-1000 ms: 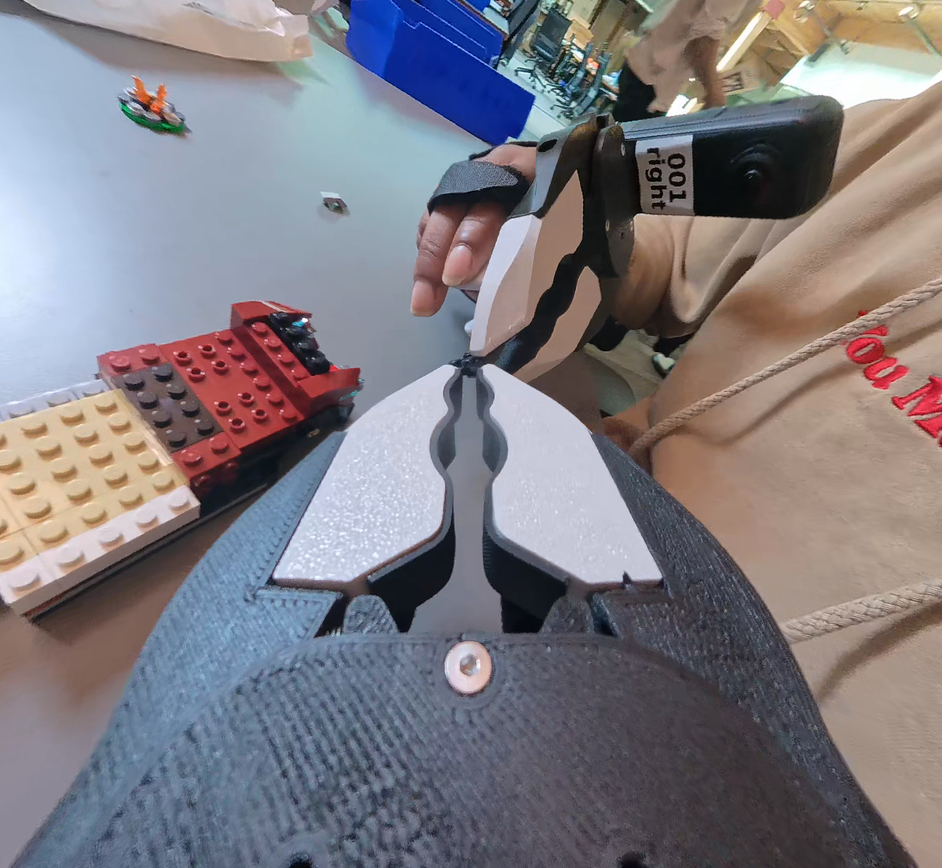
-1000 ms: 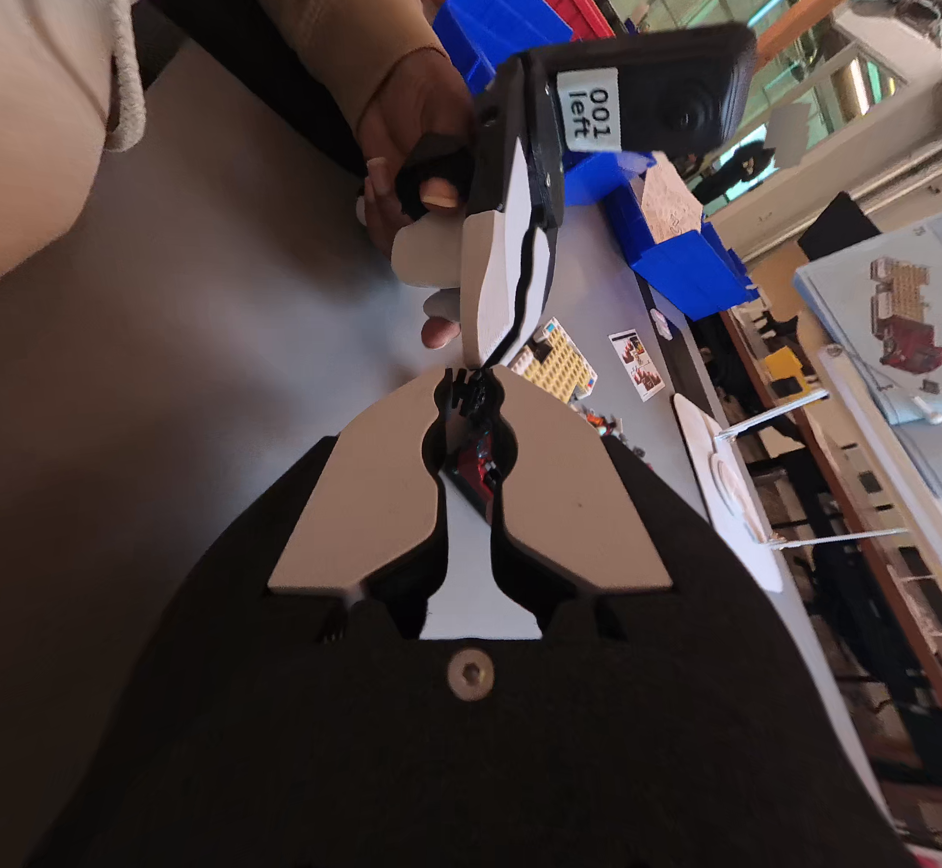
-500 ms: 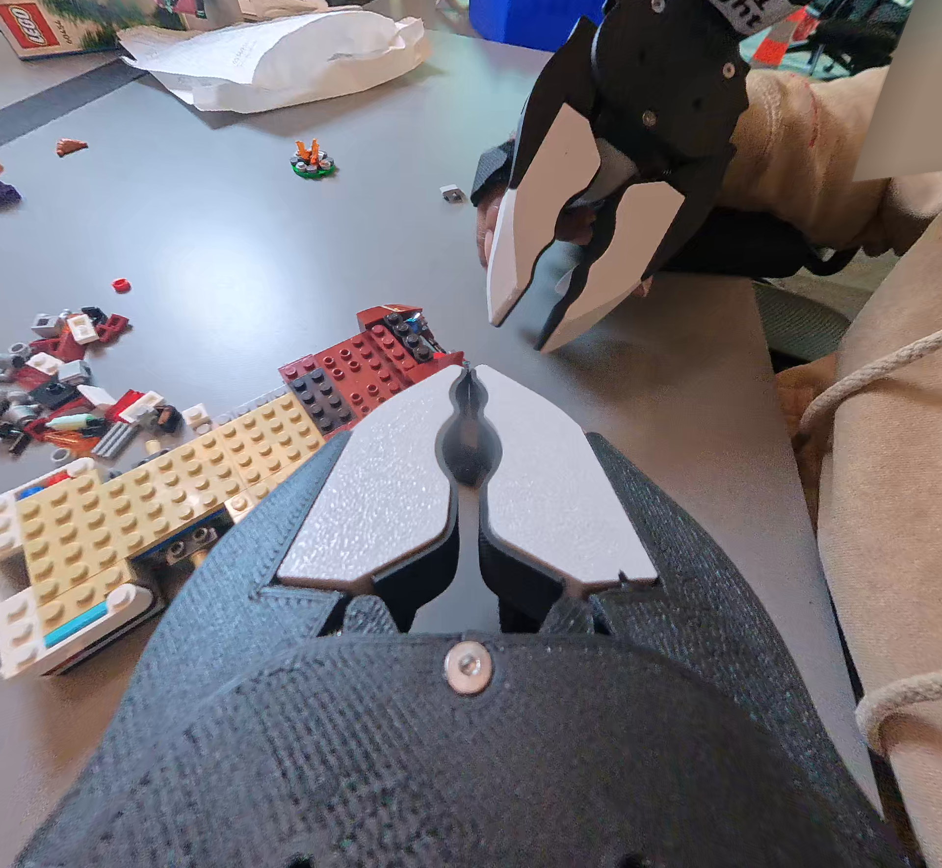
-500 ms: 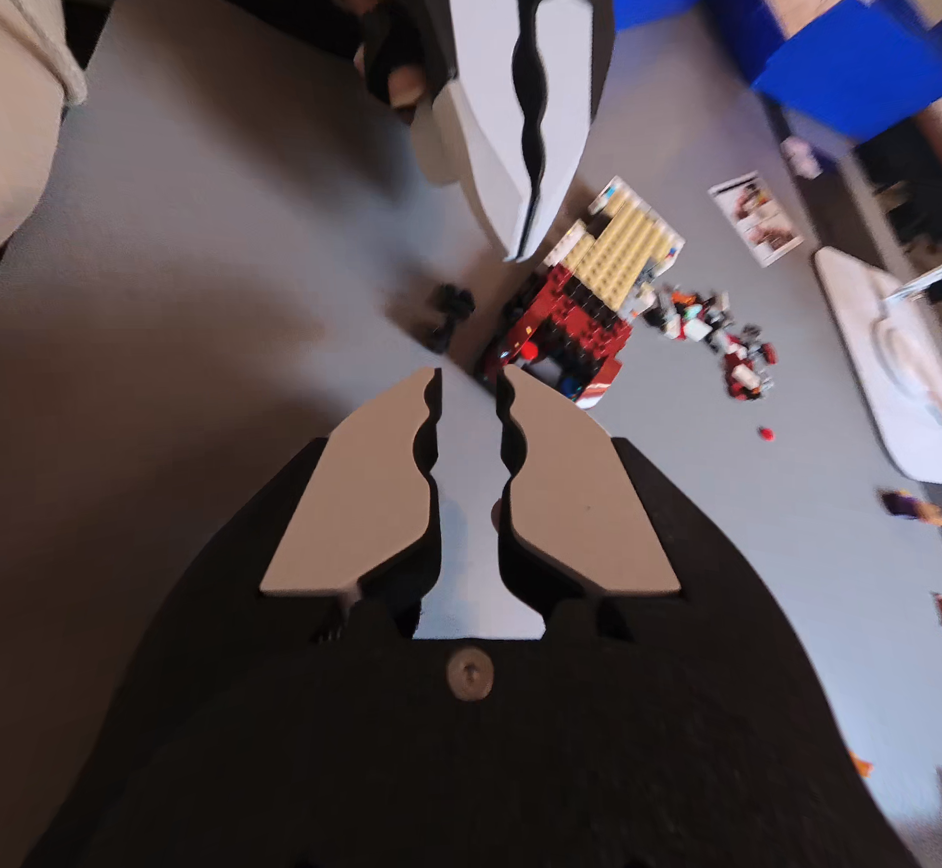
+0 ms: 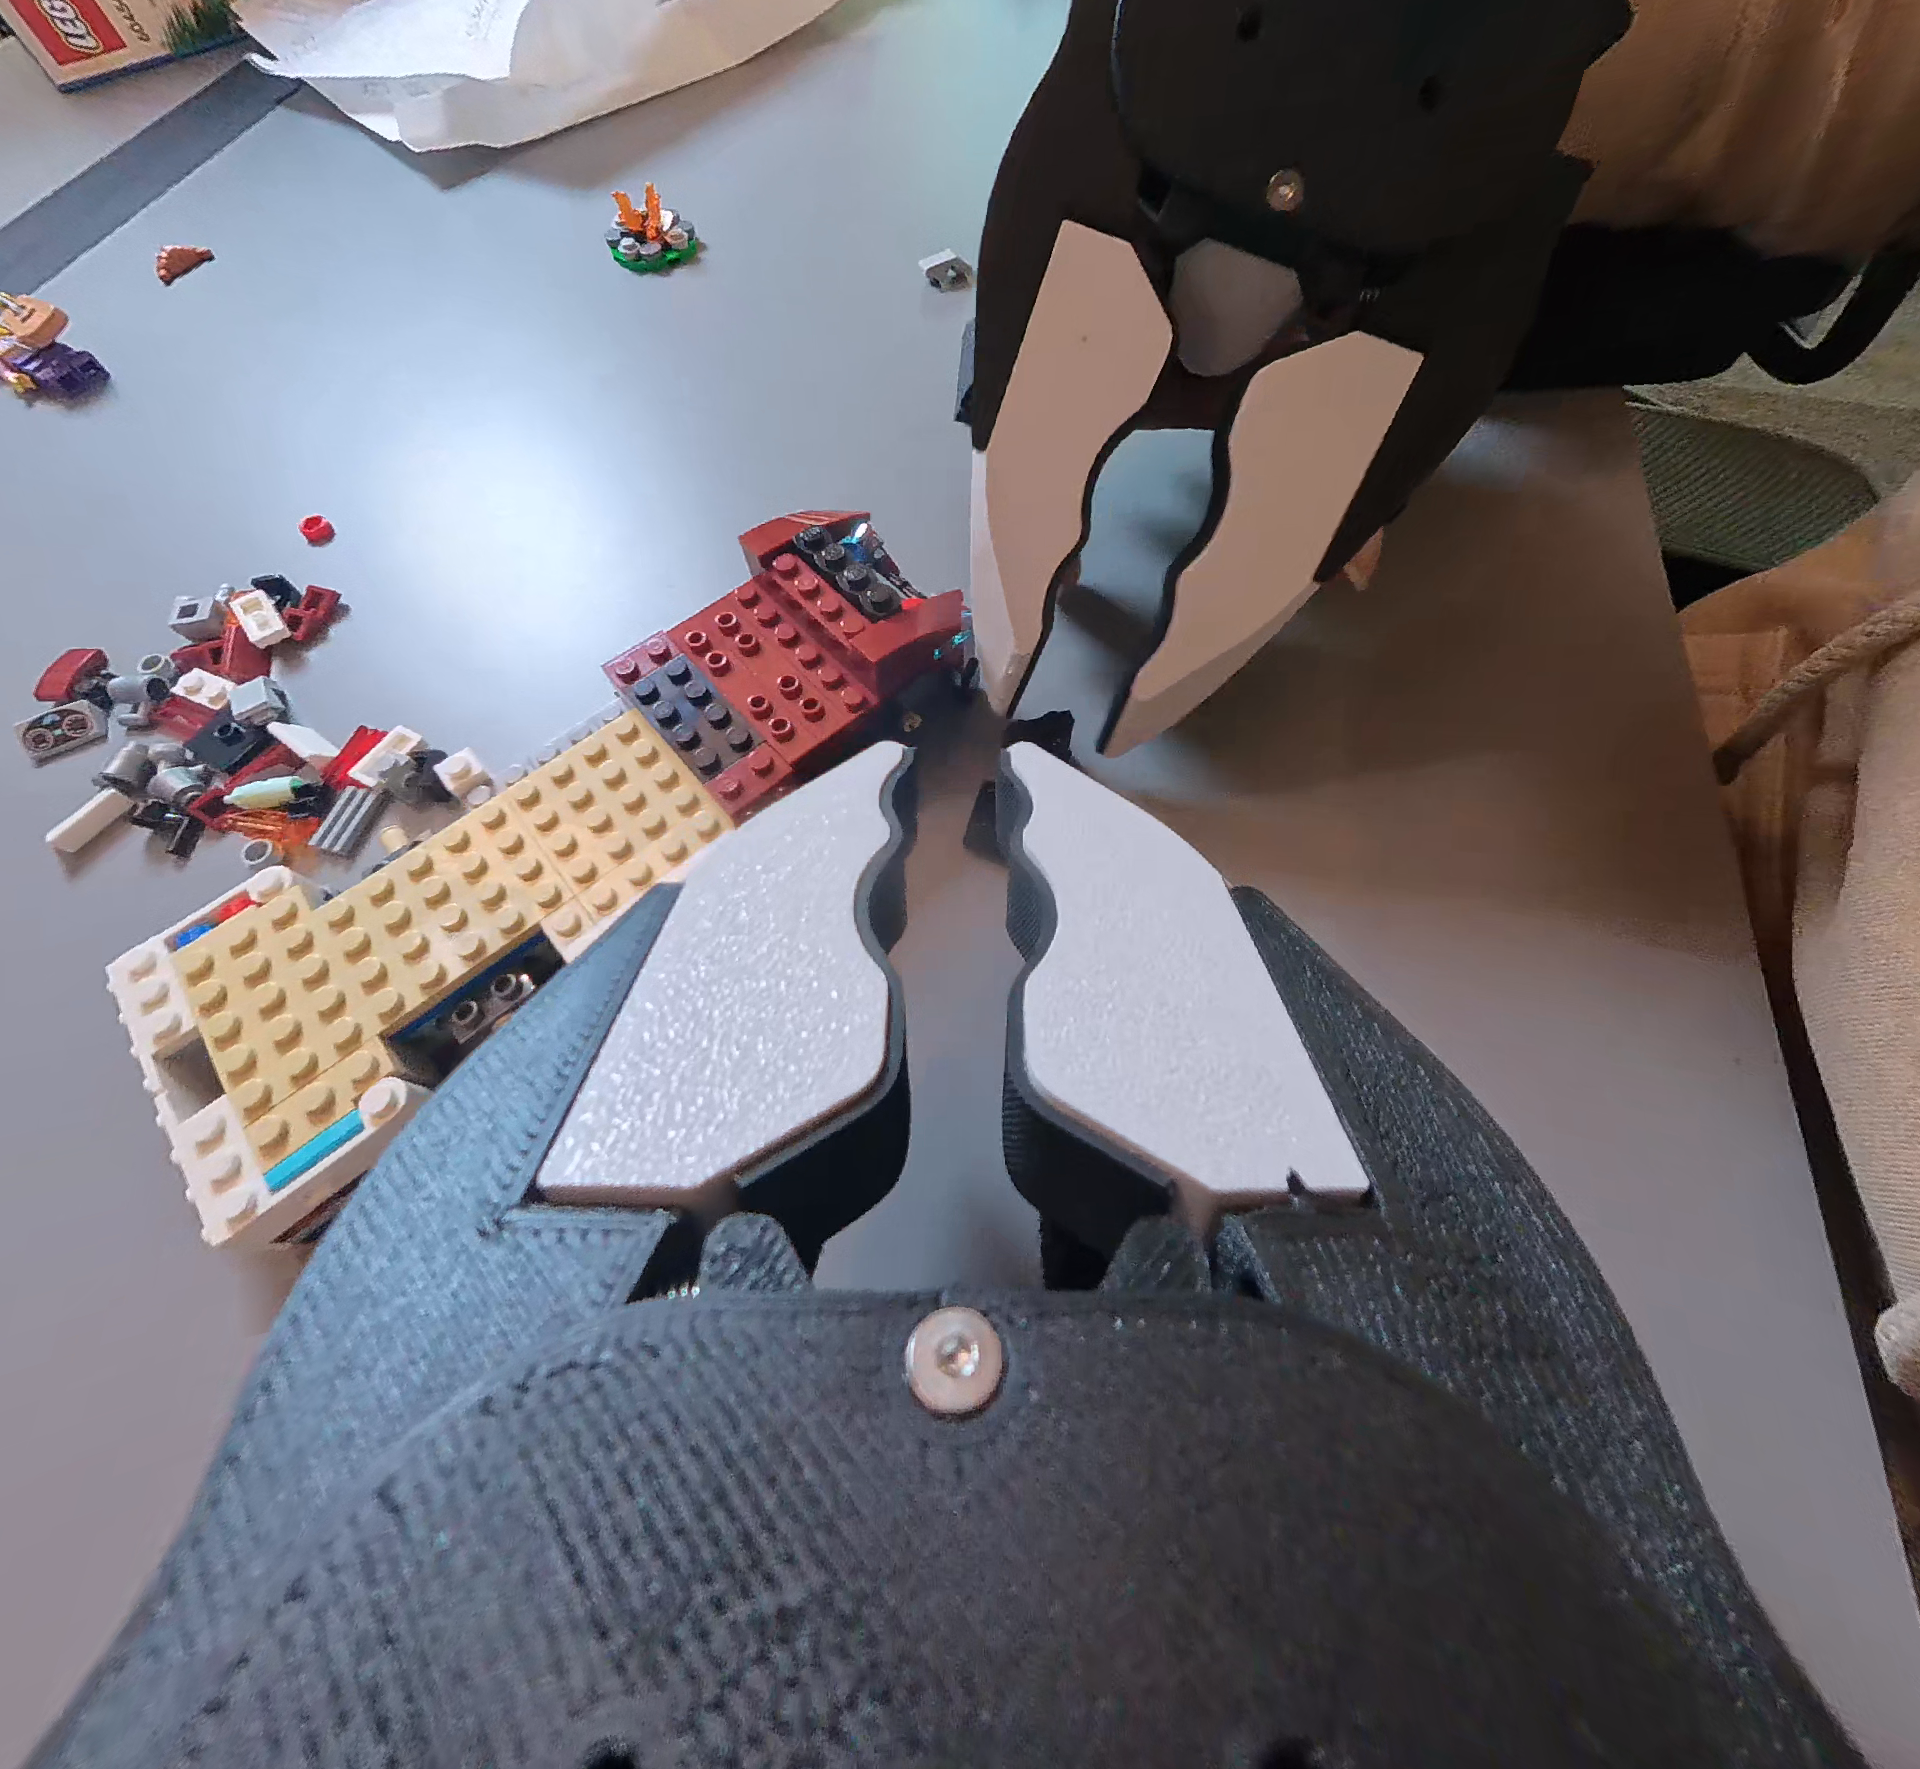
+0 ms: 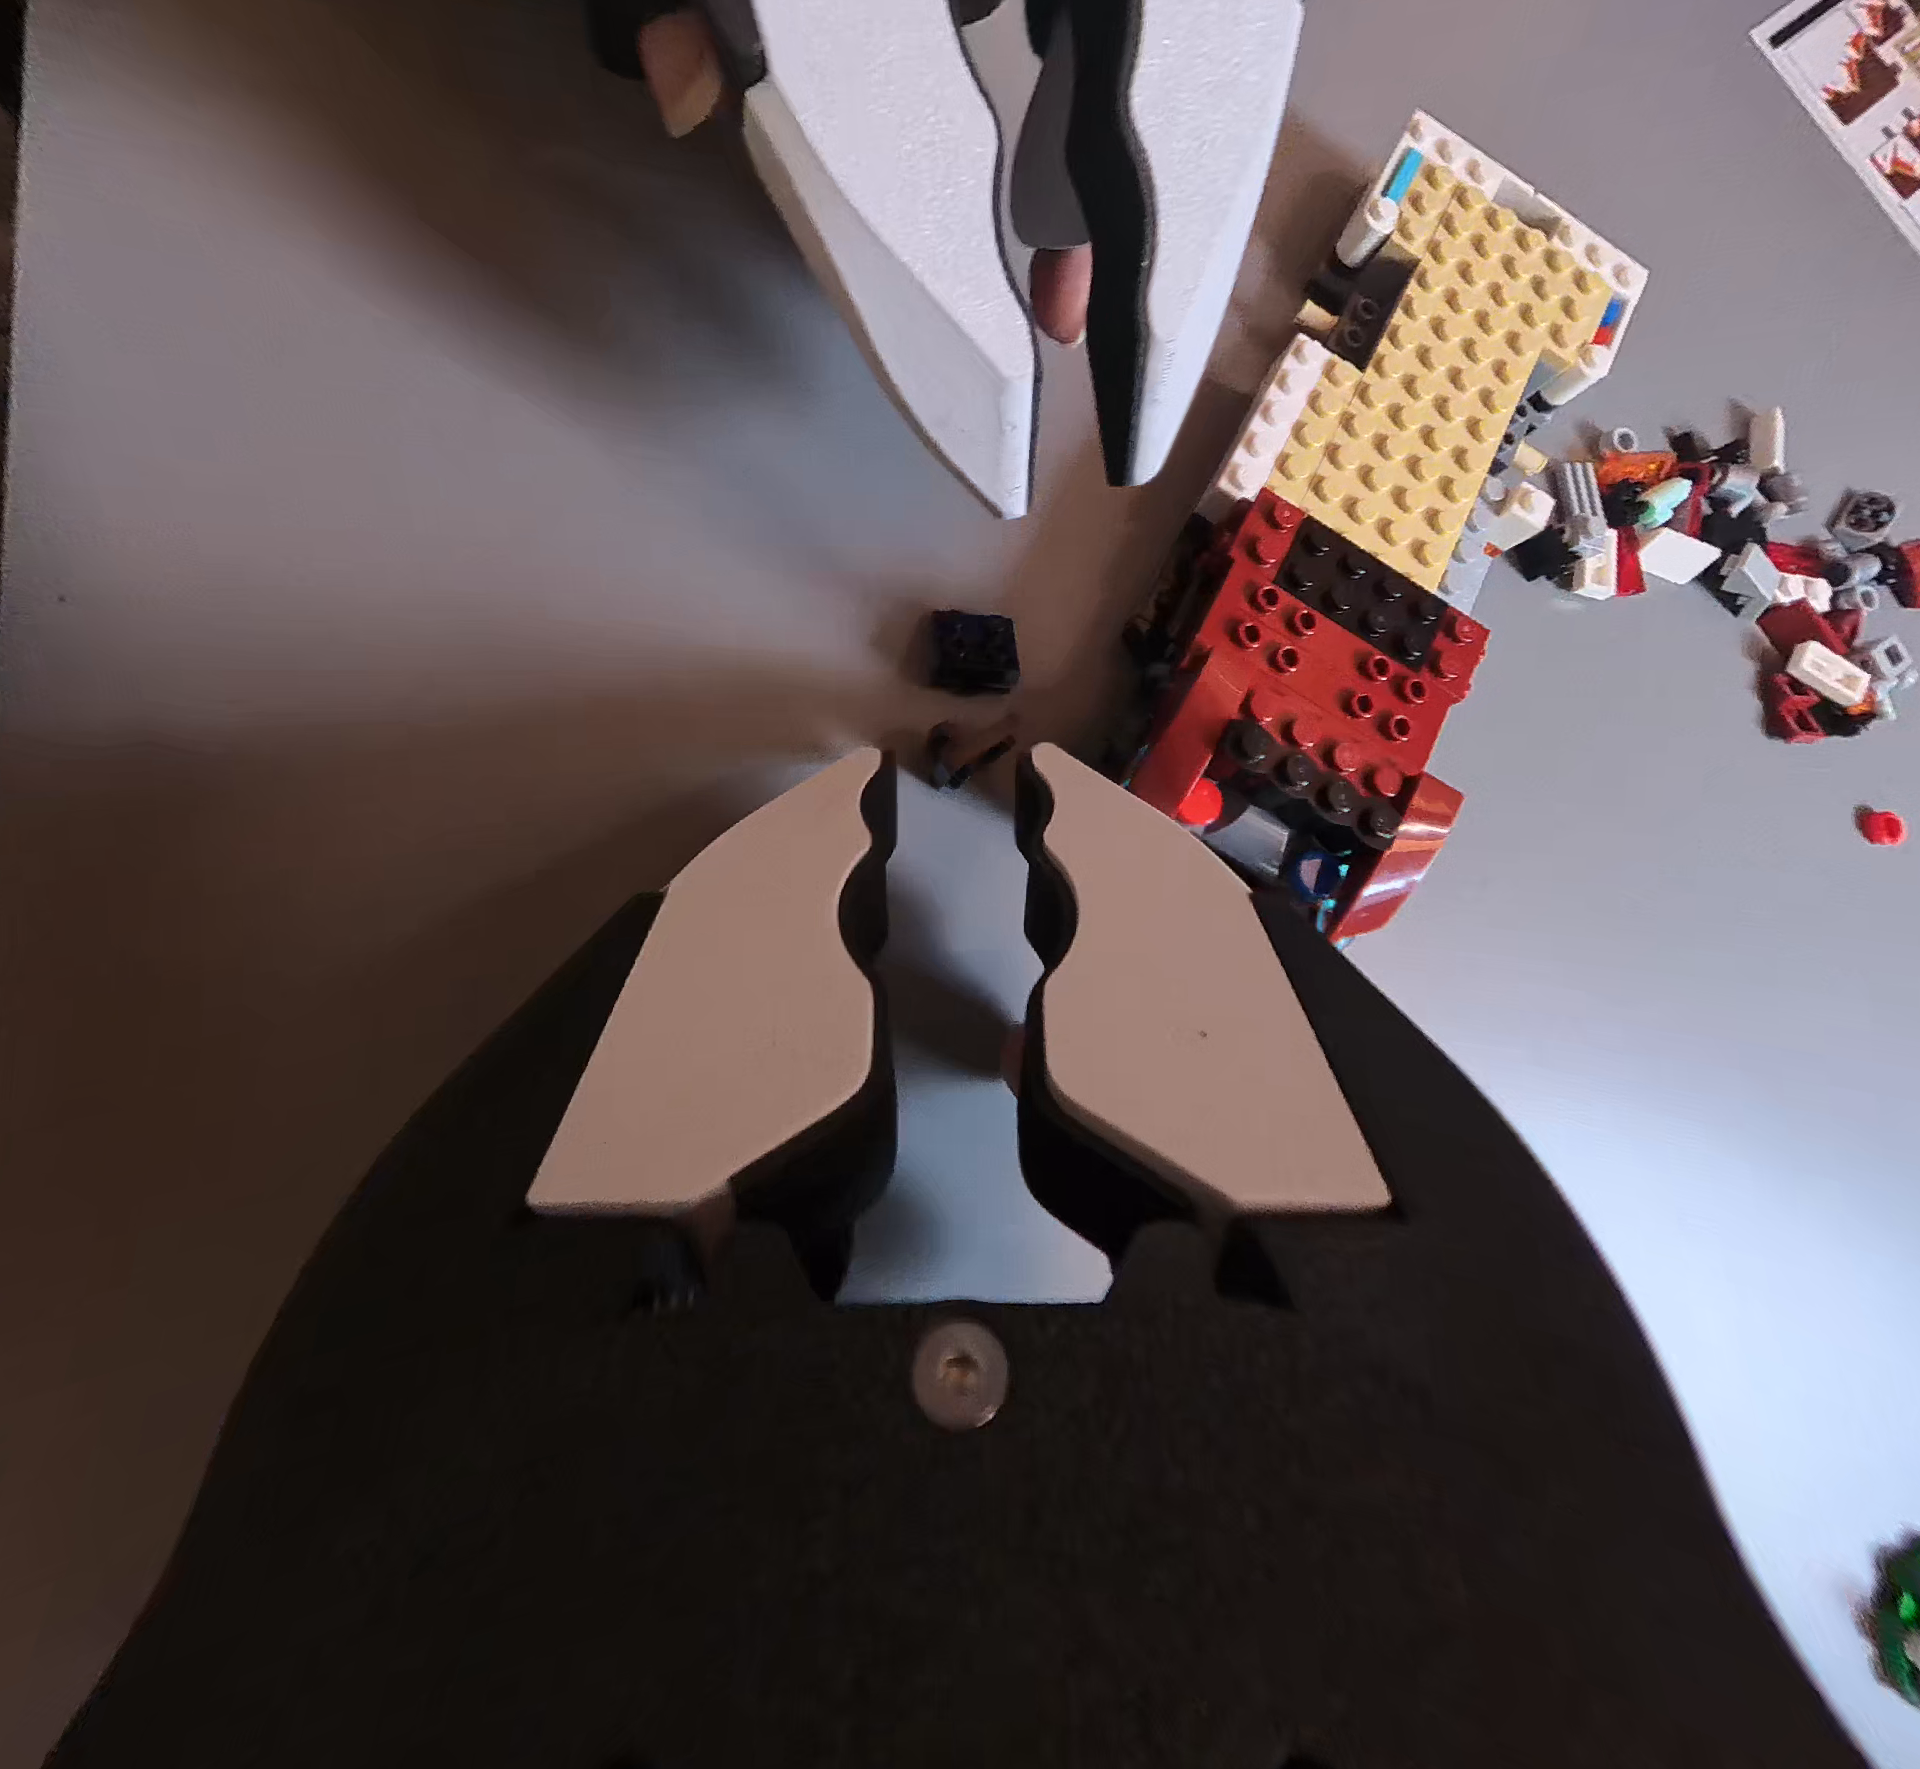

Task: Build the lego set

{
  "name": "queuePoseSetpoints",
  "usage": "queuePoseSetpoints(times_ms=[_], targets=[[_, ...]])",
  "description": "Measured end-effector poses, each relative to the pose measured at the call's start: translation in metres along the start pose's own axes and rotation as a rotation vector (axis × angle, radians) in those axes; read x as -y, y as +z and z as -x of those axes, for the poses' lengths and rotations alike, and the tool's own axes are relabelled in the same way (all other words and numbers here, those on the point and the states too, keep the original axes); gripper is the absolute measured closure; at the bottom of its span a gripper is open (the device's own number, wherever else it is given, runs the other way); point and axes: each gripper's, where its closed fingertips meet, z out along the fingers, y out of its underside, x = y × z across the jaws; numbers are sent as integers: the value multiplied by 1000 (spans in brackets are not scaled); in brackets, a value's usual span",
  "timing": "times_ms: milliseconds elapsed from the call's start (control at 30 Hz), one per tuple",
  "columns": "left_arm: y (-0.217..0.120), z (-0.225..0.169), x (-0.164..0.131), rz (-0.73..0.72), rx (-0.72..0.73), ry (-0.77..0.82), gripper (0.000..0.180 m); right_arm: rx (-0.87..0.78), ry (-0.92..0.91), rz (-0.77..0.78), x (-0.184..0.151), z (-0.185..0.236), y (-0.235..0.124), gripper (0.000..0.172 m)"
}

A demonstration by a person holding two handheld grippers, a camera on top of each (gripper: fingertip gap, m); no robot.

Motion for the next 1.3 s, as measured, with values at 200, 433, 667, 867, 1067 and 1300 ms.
queuePoseSetpoints(times_ms=[200,433,667,867,1067,1300], targets=[[1,-10,1,-12,-50,-30,165,-50,-47,15,3,-3,-1,164],[3,-22,16,-73,-23,96,163,20,144,-162,27,0,-26,164],[4,-37,29,-150,-63,112,163,136,272,-300,38,9,-38,164],[-2,-40,38,-213,-158,-24,166,139,190,-381,44,12,-47,164],[-9,-45,44,-256,-247,-115,176,122,69,-424,49,19,-52,164],[-18,-47,57,-338,-347,-250,177,102,40,-514,60,19,-63,164]])
